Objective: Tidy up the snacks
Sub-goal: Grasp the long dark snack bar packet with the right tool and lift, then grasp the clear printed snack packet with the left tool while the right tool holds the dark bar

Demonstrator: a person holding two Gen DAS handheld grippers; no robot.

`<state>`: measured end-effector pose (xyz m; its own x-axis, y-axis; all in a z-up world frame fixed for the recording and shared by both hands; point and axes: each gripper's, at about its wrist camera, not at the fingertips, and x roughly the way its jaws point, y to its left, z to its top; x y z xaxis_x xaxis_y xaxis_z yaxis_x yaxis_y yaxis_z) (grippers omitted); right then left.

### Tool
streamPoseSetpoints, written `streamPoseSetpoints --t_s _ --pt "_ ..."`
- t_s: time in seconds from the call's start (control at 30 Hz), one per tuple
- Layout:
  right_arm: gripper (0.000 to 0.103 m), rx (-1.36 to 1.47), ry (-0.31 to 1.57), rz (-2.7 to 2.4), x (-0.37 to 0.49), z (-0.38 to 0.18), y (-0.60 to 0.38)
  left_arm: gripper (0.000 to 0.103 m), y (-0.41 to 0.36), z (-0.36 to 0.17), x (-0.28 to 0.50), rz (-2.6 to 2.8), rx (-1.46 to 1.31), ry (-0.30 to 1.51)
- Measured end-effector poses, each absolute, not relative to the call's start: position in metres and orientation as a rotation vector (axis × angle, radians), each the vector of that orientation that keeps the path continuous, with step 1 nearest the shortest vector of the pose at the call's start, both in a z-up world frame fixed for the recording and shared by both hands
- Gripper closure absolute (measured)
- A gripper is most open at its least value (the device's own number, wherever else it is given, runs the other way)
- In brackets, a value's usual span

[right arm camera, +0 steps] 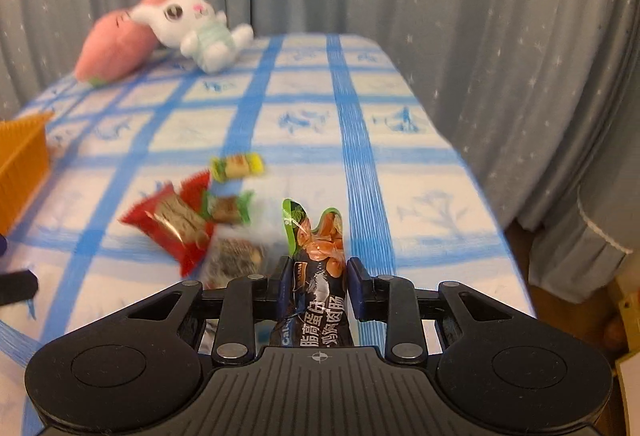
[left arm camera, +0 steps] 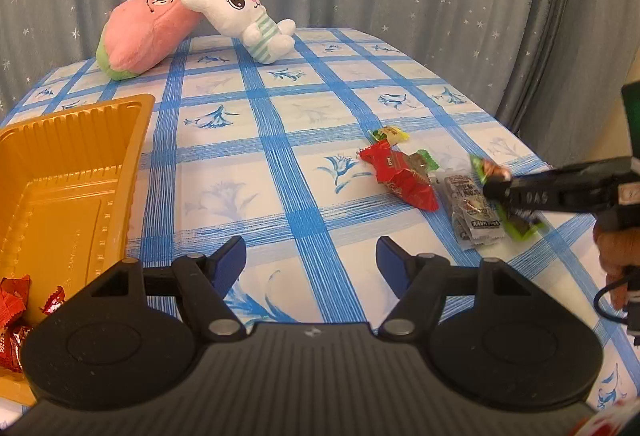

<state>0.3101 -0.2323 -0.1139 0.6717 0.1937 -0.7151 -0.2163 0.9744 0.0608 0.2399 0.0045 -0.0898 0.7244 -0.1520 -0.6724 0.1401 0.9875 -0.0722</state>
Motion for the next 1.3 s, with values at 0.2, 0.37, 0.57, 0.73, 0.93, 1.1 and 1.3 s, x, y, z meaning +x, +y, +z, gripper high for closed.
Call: streamPoseSetpoints --t_s 0.2,0.37,0.57,0.73,0.93,1.1,1.3 --pt "0.073 -0.051 0.815 0.355 0.302 -0.119 -0.219 0.034 0.006 -0.091 0.241 -0.162 -0.018 0.745" --pt "0.073 0.012 0.834 0.545 0.29 -0.118 -0.203 0.034 0.004 -0.093 0.24 -0.183 -0.022 0.747" --pt "0.073 0.0 0.798 0.422 0.287 -0.107 -0.21 0.034 -0.014 -0.093 0.238 -0.248 -0.045 0.731" --pt "0.073 0.045 0.81 0.38 0.288 -0.105 -0.223 0.04 -0.04 -0.104 0.249 -0.278 -0.068 0.751" --pt "0.073 0.076 0.795 0.348 0.289 -0.1 -0.238 0.051 -0.06 -0.12 0.261 -0.233 -0.06 0.768" --pt "0.073 0.089 0.803 0.347 0.291 -0.102 -0.239 0.063 -0.07 -0.122 0.254 -0.219 0.021 0.77" --pt "0.073 0.08 0.792 0.368 0.28 -0.097 -0.233 0.068 -0.049 -0.114 0.217 -0.235 0.053 0.804"
